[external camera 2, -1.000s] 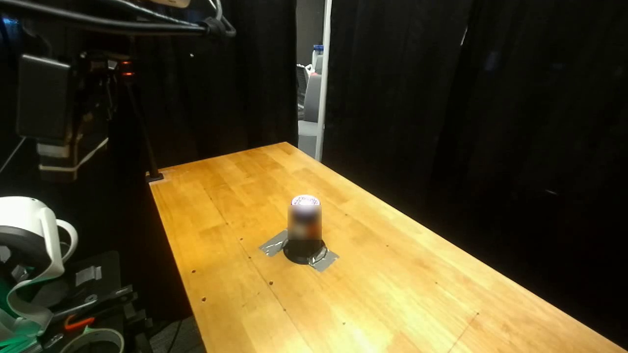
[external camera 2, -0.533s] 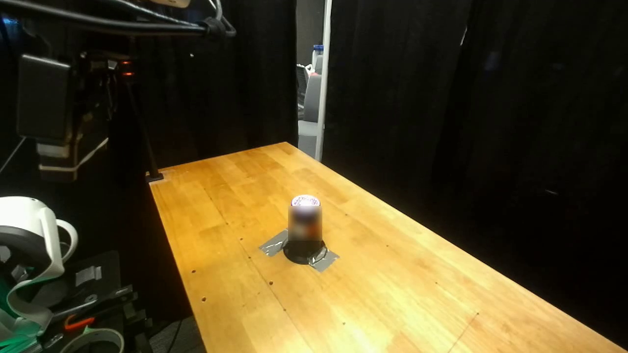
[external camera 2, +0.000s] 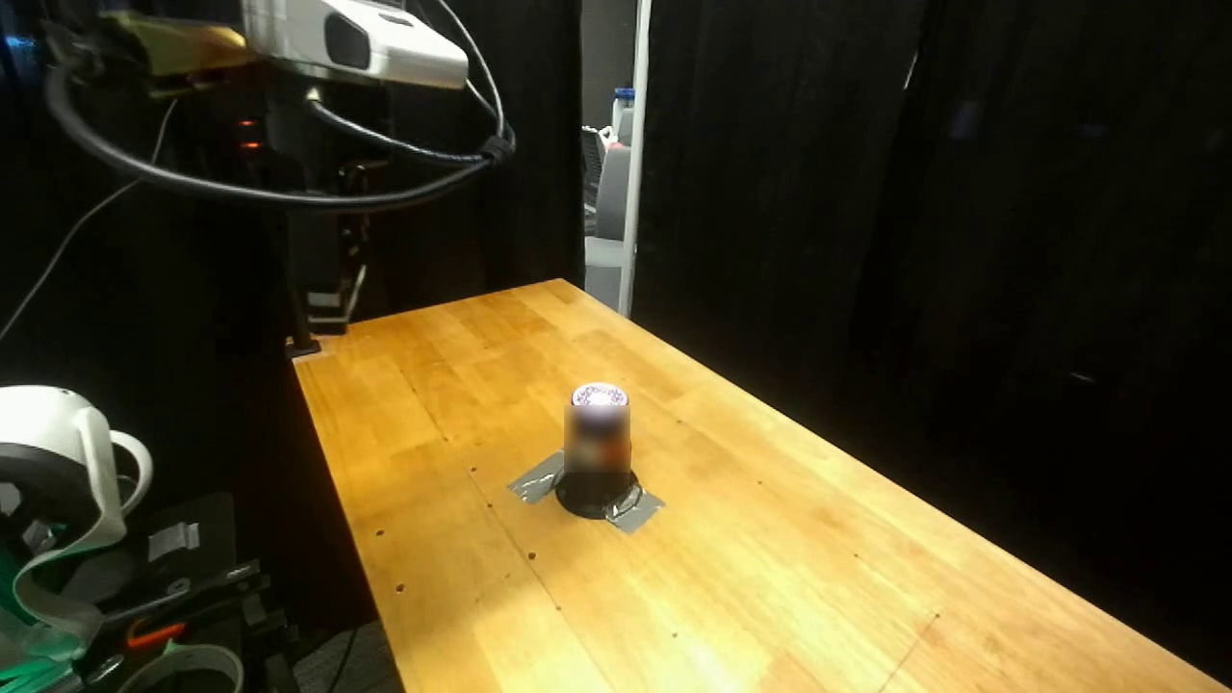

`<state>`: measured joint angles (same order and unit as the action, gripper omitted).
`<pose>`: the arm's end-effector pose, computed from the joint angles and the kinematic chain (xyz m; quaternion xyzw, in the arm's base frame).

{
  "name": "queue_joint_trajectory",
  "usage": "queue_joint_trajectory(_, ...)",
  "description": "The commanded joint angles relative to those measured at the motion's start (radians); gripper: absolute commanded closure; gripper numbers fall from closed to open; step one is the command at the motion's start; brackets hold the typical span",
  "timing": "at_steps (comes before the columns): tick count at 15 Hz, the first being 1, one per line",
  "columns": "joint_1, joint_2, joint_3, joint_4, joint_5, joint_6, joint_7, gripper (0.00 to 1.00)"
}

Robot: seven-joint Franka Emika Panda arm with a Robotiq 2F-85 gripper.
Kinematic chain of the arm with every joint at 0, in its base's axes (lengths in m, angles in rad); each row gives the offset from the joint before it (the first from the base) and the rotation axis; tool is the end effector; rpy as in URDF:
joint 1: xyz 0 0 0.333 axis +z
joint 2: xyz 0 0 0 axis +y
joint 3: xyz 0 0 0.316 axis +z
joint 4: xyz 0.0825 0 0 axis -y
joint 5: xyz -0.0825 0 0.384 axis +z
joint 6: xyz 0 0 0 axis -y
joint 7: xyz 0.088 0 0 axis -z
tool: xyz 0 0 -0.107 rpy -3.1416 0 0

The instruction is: Put the rubber band around the brown cup

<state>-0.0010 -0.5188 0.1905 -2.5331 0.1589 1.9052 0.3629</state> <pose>0.3657 0.0826 0.4385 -0.9893 0.1315 0.0617 0.0107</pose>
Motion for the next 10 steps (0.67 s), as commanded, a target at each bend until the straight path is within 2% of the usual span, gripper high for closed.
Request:
queue_joint_trajectory(1, -0.001, 0.254, 0.091, 0.143, -0.101, 0.113, 0.148, 0.00)
queue_joint_trajectory(2, -0.033, 0.312, 0.135, 0.180, -0.145, 0.127, 0.170, 0.00)
queue_joint_trajectory(5, -0.043, 0.498, 0.168, 0.314, -0.281, 0.154, 0.273, 0.00)
queue_joint_trajectory(6, 0.007, 0.561, 0.114, 0.363, -0.326, 0.161, 0.307, 0.00)
queue_joint_trajectory(7, 0.020, 0.616, 0.094, 0.406, -0.354, 0.169, 0.329, 0.00)
queue_joint_trajectory(10, 0.061, 0.762, 0.012, 0.543, -0.340, 0.163, 0.314, 0.00)
